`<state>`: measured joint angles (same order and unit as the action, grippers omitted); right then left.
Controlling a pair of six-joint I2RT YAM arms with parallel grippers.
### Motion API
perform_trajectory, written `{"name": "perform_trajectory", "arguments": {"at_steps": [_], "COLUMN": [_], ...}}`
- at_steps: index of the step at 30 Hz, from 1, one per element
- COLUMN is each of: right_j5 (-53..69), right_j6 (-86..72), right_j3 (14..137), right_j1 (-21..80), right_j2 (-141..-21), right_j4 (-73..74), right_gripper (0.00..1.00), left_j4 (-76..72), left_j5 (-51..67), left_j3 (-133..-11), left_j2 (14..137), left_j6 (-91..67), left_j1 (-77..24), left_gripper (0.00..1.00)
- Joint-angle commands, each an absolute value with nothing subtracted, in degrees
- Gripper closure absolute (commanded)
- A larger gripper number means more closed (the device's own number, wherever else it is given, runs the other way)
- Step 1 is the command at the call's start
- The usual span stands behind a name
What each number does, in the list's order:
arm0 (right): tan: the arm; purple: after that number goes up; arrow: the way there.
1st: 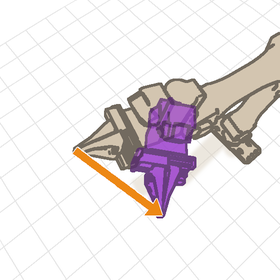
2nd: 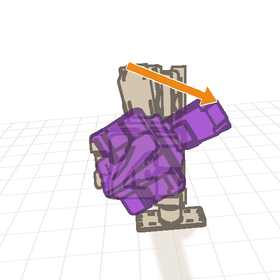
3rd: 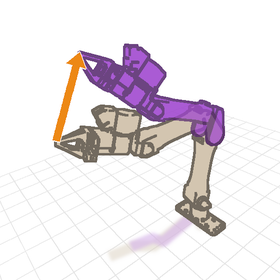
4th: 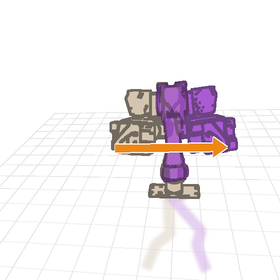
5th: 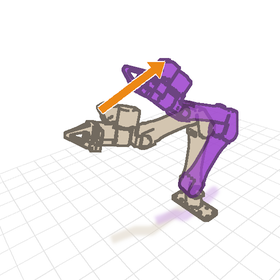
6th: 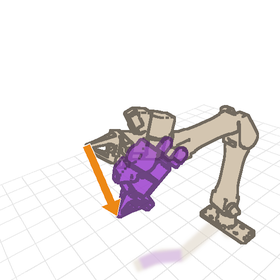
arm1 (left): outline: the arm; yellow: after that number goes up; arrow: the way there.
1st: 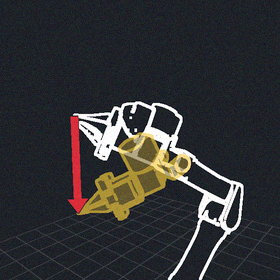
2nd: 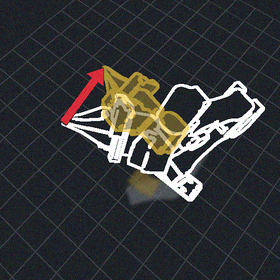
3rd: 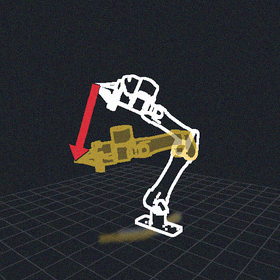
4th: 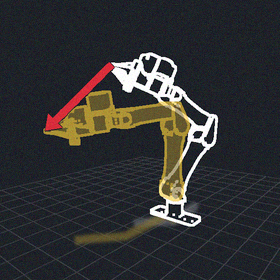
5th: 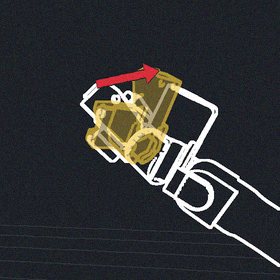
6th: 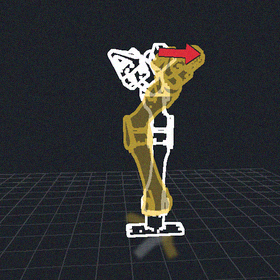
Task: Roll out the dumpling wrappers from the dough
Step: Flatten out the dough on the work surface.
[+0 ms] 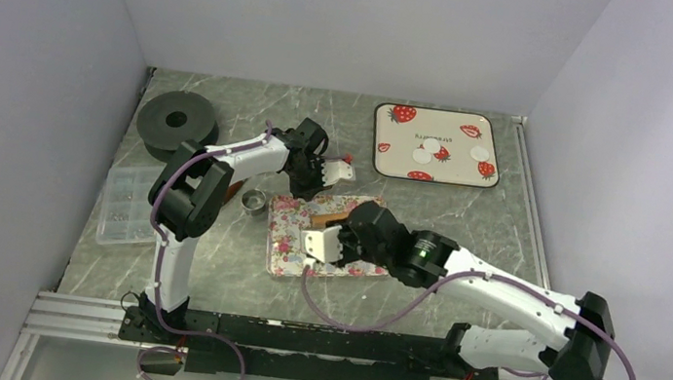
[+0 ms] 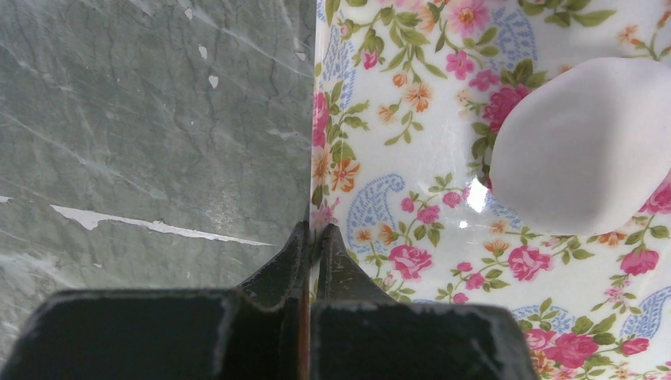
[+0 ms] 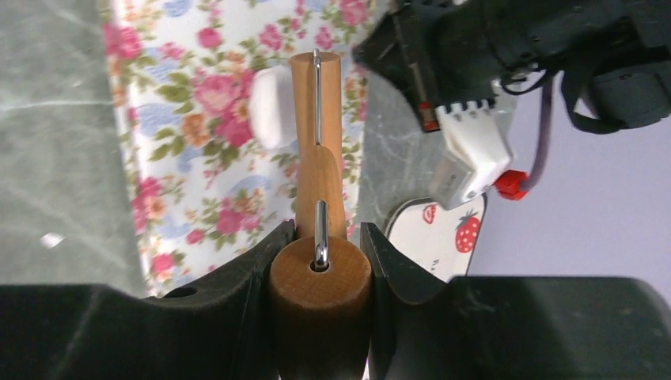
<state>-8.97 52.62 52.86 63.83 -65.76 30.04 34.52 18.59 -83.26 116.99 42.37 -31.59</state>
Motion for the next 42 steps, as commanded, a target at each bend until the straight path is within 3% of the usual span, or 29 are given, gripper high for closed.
{"name": "perform_trajectory", "arguments": {"at_steps": [1, 6, 24, 34, 42], "right_j5": [-4.72, -4.80, -9.96, -7.98, -9.73], "right_j6": [57.20, 60.26, 56.30, 57.00, 49.86], "right_j3": [56.32, 54.80, 46.39, 46.70, 41.90], "right_j1": [61.41, 61.53, 67.57, 66.61, 70.62], "right_j2": [-70.38, -74.77, -73.87, -79.21, -70.72], "right_j4": [19.60, 23.00, 33.10, 27.17, 34.59], "right_gripper": [1.00, 1.00, 1.00, 1.00, 1.00], "left_j4": [37.49, 37.34, 37.08, 37.19, 37.31], "left_j5": [15.41, 15.38, 15.08, 15.25, 15.17], "left_j3": [-79.44, -79.28, -79.03, -79.07, -79.58], "left_j2": [122.72, 122.65, 122.58, 122.80, 123.24], "left_j6": [42.71, 42.84, 43.13, 43.07, 43.07], "left_j1": [-32.52, -32.52, -32.50, -32.50, -32.52], "left_gripper": [1.00, 1.00, 1.00, 1.00, 1.00]}}
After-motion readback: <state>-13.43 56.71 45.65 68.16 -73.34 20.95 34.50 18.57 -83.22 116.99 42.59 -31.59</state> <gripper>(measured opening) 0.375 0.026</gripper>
